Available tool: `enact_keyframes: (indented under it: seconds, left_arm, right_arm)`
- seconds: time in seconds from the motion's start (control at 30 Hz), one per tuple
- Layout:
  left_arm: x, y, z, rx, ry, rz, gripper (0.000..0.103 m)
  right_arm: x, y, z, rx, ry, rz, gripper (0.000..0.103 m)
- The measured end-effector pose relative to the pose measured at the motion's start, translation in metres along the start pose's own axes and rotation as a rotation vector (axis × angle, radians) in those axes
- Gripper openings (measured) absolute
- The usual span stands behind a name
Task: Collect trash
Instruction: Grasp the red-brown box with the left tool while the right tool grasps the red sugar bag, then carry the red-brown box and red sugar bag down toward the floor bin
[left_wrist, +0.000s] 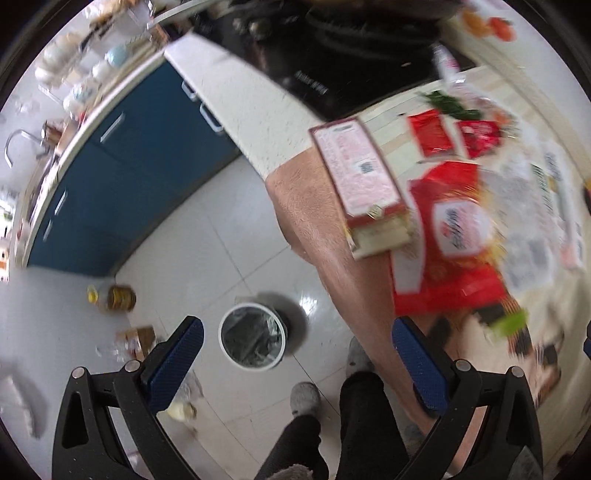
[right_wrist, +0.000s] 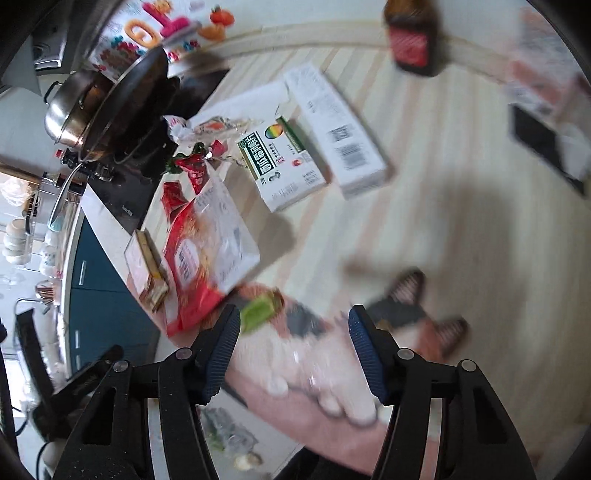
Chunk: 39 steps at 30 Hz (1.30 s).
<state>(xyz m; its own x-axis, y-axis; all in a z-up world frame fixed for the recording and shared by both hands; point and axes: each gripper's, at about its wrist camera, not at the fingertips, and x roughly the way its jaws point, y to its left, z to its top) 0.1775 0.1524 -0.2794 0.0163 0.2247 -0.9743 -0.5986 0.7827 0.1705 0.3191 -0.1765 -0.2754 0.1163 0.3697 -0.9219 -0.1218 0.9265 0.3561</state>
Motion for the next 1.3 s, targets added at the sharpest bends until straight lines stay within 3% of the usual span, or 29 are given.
enact_keyframes:
  seconds: [0.2, 0.43, 0.53, 0.57, 0.8, 0.87, 0.93, 1.0, 1.3]
  left_arm:
    - [0.024, -0.005, 0.037, -0.109, 0.054, -0.027, 0.103]
    - [0.039, -0.035, 0.076, -0.089, 0.105, -0.028, 0.103]
    - [0.046, -0.047, 0.087, -0.07, 0.129, -0.017, 0.103]
    - [0.049, -0.051, 0.091, -0.064, 0.142, -0.015, 0.103]
    - [0.072, -0.06, 0.105, -0.052, 0.207, -0.043, 0.102]
    - [0.074, -0.058, 0.106, -0.057, 0.21, -0.067, 0.095]
    - [0.075, -0.051, 0.106, -0.073, 0.209, -0.1, 0.058]
    - [0.072, -0.048, 0.106, -0.082, 0.203, -0.123, 0.057]
    - [0.043, -0.04, 0.094, -0.028, 0.096, -0.05, 0.055]
  right_arm:
    - [0.061, 0.018, 0.042, -0.029, 0.091, 0.058, 0.063]
    - [0.108, 0.064, 0.069, -0.153, 0.126, -0.027, 0.063]
    - [0.12, 0.073, 0.074, -0.173, 0.144, -0.041, 0.047]
    - [0.123, 0.076, 0.074, -0.182, 0.149, -0.047, 0.037]
    - [0.13, 0.086, 0.081, -0.204, 0.126, -0.047, 0.028]
    - [0.127, 0.083, 0.082, -0.2, 0.124, -0.04, 0.027]
    - [0.122, 0.081, 0.085, -0.194, 0.121, -0.028, 0.025]
    - [0.114, 0.076, 0.087, -0.19, 0.112, -0.019, 0.022]
    - [0.077, 0.076, 0.094, -0.202, 0.019, -0.031, 0.011]
